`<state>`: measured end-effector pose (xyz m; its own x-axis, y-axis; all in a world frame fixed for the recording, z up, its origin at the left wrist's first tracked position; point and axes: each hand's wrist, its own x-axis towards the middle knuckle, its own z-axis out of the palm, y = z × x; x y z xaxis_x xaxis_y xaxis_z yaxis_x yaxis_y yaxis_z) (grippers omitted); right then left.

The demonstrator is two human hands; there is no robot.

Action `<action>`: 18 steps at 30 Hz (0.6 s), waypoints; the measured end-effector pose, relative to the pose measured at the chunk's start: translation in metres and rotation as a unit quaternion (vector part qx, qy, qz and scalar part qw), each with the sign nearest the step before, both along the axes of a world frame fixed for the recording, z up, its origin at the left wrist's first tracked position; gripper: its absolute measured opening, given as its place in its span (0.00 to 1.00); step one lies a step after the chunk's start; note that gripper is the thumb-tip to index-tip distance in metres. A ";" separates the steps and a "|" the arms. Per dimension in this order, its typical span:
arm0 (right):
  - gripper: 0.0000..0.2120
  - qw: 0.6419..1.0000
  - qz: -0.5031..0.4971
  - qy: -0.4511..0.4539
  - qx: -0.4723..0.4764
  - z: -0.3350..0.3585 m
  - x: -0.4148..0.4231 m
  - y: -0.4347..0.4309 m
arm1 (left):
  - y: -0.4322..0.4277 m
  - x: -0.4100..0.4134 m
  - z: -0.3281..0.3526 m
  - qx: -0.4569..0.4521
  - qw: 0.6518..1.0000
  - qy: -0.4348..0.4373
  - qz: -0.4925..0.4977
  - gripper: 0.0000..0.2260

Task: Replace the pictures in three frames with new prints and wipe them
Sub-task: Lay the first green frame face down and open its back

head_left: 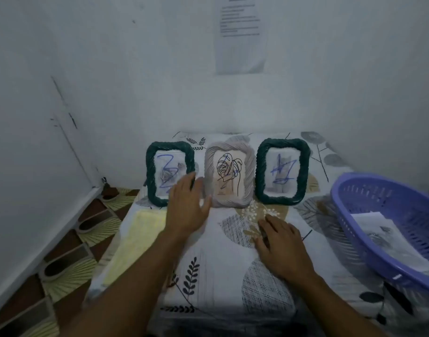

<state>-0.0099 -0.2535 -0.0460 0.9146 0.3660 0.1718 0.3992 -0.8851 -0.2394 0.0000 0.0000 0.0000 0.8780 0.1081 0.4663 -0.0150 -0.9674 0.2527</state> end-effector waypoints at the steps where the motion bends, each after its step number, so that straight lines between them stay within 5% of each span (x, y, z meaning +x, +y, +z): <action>1: 0.27 1.000 -0.002 0.002 0.001 0.000 0.000 0.000 | 0.010 0.007 0.007 0.004 0.999 -0.022 0.026 0.24; 6: 0.28 1.000 -0.004 -0.013 0.007 -0.005 0.003 0.001 | 0.047 0.028 0.031 0.037 0.991 -0.056 0.116 0.26; 12: 0.27 1.000 -0.004 -0.021 0.008 -0.005 0.003 0.001 | 0.065 0.035 0.030 -0.194 0.965 -0.015 0.177 0.34; 18: 0.27 0.999 -0.005 -0.033 0.010 -0.005 0.003 0.001 | 0.080 0.034 0.022 -0.346 0.916 -0.060 0.194 0.25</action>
<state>-0.0068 -0.2524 -0.0515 0.9046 0.3535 0.2384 0.4062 -0.8844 -0.2298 0.0338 0.0796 0.0220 0.6580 0.7073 0.2584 0.2284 -0.5145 0.8265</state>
